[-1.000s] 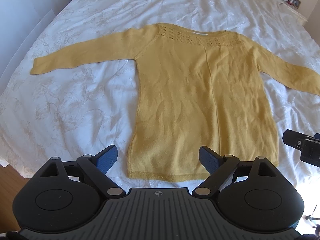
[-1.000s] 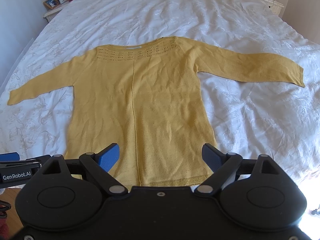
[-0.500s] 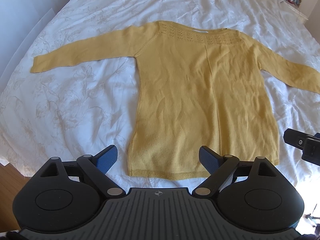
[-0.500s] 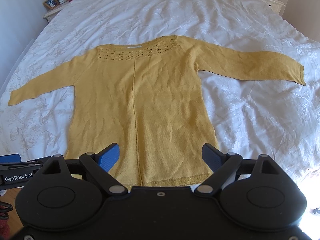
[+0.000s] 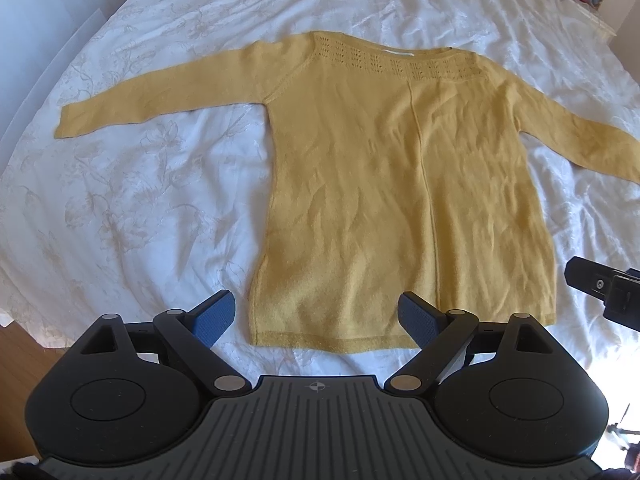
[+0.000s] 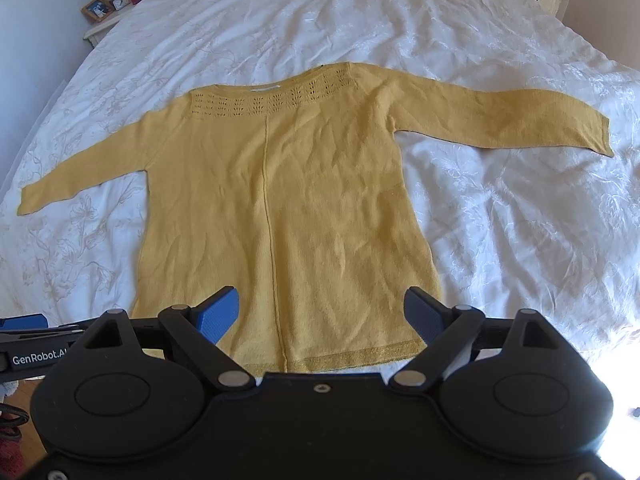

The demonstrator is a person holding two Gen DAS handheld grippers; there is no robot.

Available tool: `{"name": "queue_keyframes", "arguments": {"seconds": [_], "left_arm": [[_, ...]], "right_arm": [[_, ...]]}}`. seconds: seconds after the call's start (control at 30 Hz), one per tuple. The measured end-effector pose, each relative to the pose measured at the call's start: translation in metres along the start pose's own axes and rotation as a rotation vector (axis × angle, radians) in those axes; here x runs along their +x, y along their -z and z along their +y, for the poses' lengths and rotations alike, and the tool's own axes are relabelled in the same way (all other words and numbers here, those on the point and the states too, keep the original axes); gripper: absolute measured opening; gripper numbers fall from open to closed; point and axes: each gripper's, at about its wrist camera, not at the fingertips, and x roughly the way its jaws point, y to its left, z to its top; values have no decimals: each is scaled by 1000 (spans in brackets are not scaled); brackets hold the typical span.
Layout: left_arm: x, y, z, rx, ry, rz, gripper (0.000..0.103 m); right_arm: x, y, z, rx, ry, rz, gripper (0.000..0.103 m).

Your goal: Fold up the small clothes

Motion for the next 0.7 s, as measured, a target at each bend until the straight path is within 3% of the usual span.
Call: {"name": "queue_keyframes", "arguments": {"seconds": [0.7], "left_arm": [[5,1,-13,32,26,32,89]], "right_arm": [[4,5,-12,40,-1,23,90]]}}
